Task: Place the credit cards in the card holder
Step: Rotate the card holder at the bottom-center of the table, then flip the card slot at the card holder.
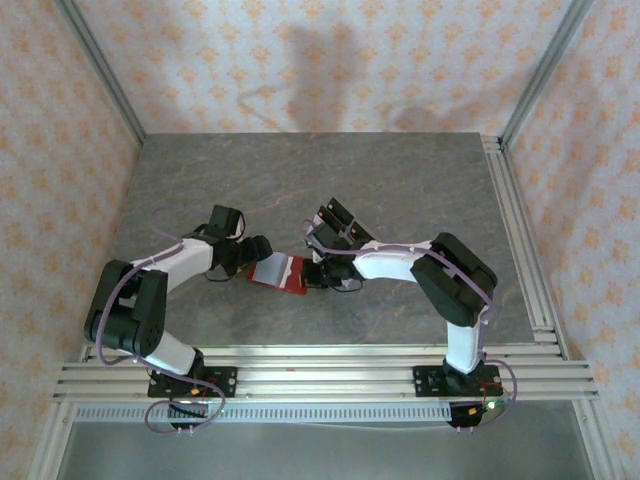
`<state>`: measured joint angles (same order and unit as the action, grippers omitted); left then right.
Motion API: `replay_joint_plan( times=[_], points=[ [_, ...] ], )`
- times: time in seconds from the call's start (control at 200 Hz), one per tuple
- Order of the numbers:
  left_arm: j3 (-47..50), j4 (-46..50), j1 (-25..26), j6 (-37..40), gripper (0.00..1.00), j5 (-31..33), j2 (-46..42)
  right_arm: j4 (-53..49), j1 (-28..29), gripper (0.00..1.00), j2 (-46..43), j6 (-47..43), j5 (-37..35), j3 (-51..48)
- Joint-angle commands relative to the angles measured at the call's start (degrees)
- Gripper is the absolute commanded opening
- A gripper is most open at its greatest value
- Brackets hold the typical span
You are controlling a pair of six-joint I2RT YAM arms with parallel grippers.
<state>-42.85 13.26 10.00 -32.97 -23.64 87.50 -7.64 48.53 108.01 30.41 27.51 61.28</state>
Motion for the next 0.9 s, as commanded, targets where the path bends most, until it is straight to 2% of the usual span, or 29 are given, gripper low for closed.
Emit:
replay_joint_plan(
  times=[0.0,0.165,0.345,0.595,0.896],
  points=[
    [0.96,-4.3,-0.45,-0.55,0.77,-3.34,0.83,-1.89,-0.46,0.03,2.58,0.44,-3.38,-2.43],
    [1.69,-7.22,-0.49,-1.6,0.71,-7.38,0.88,-1.81,-0.55,0.03,2.67,0.43,-3.35,-2.46],
    [3.58,-9.74,-0.5,-4.3,0.62,-9.45,-3.98,-1.78,-0.74,0.02,2.69,0.35,-3.39,-2.58],
    [7.89,-14.68,-0.44,-9.86,0.6,-10.63,-10.14,-1.7,-0.81,0.02,2.83,0.33,-3.41,-2.65],
    [10.31,-15.13,-0.43,-10.36,0.42,-10.99,-11.94,-1.63,-0.81,0.02,2.75,0.43,-3.4,-2.81]
  ],
)
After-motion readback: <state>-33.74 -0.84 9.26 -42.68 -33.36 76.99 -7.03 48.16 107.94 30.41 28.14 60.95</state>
